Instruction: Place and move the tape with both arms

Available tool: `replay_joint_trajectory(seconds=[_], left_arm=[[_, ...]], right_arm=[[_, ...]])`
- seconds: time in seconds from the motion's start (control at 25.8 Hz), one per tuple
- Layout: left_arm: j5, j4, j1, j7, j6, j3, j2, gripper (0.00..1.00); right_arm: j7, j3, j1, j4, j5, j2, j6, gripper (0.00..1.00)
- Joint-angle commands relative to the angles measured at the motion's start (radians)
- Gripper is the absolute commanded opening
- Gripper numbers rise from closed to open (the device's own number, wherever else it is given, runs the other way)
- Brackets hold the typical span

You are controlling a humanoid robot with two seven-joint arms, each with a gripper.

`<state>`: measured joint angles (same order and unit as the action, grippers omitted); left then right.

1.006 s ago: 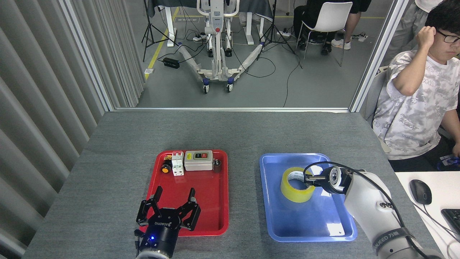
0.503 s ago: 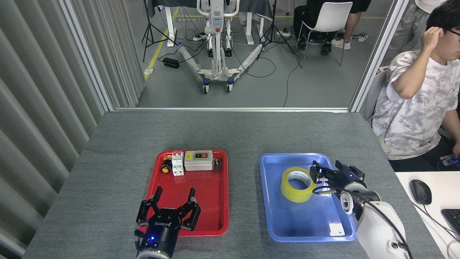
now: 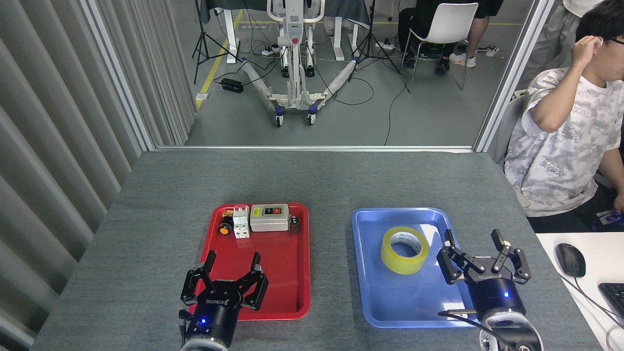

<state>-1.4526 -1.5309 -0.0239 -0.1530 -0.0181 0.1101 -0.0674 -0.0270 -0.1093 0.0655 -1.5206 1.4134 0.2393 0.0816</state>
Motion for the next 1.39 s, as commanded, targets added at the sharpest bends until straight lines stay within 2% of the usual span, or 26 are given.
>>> replay_joint_trajectory(seconds=[0.0,0.19,0.31,0.39,0.66,1.35], left_arm=[[0.001,0.002,0.004,0.003,0.003,-0.006,0.008,0.99],[0.003,0.0,0.009,0.003,0.001,-0.026,0.008,0.99],[0.003,0.0,0.01,0.0,0.001,-0.026,0.008,0.99],[0.003,0.0,0.01,0.0,0.001,-0.026,0.009,0.99],[0.003,-0.002,0.01,0.0,0.001,-0.026,0.008,0.99],[0.005,0.002,0.012,-0.002,0.001,-0.044,0.008,0.99]], right_arm=[[-0.025,0.042,-0.085,-0.073,-0.004,0.001,-0.078,0.99],[-0.027,0.125,-0.119,-0.102,-0.045,0.069,-0.154,0.99],[-0.05,0.192,-0.113,-0.096,-0.129,0.159,-0.143,1.0],[-0.074,0.223,-0.115,-0.098,-0.185,0.19,-0.143,1.0],[-0.093,0.232,-0.148,-0.089,-0.203,0.192,-0.152,1.0],[-0.096,0.198,-0.142,-0.089,-0.202,0.184,-0.152,1.0]])
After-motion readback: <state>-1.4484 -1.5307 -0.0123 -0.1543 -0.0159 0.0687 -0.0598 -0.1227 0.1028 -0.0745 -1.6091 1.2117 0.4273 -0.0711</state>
